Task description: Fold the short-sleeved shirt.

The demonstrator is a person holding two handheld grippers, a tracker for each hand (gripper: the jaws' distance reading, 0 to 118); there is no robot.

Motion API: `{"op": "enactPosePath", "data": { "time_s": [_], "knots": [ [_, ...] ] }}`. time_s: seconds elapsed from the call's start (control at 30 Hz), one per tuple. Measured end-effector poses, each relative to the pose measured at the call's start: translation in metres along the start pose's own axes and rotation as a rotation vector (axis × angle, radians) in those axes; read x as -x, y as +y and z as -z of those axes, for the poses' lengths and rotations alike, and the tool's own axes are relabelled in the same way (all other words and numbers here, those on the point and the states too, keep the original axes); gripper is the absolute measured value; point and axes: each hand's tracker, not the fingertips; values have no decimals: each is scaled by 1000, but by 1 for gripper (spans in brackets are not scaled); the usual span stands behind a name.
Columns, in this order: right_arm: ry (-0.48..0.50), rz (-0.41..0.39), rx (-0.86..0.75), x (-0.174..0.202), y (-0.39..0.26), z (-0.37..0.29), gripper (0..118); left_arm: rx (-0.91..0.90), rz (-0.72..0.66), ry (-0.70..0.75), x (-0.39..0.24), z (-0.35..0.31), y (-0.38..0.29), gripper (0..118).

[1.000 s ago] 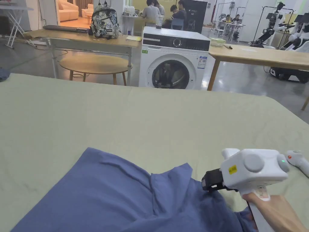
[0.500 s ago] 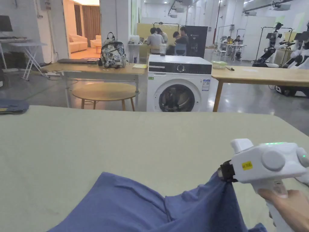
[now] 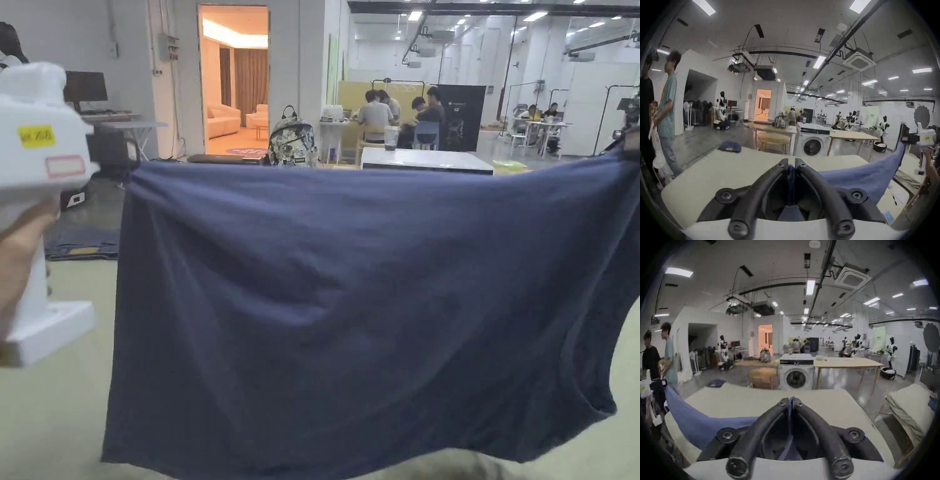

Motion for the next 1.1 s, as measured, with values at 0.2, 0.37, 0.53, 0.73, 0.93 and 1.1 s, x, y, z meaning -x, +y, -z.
{"op": "enactPosePath", "data": {
  "time_s": [0.2, 0.37, 0.53, 0.73, 0.93, 1.1],
  "knots": [
    [-67, -13, -40, 19, 50, 59, 2, -2, 46, 46, -33, 41, 68, 2],
    [-86, -17, -74, 29, 94, 102, 2, -30, 59, 69, -24, 67, 103, 2],
    [-87, -32, -113, 45, 128, 122, 2, -35, 115, 102, -24, 92, 118, 2],
    [-92, -74, -128, 60, 125, 139, 2, -29, 101, 106, -17, 114, 100, 2],
    [-26, -46, -77, 57, 58, 155, 2, 56, 101, 103, -5, 145, 25, 2],
    [66, 37, 3, 41, -7, 139, 2, 221, 33, 62, 9, 129, -53, 2]
  ]
}}
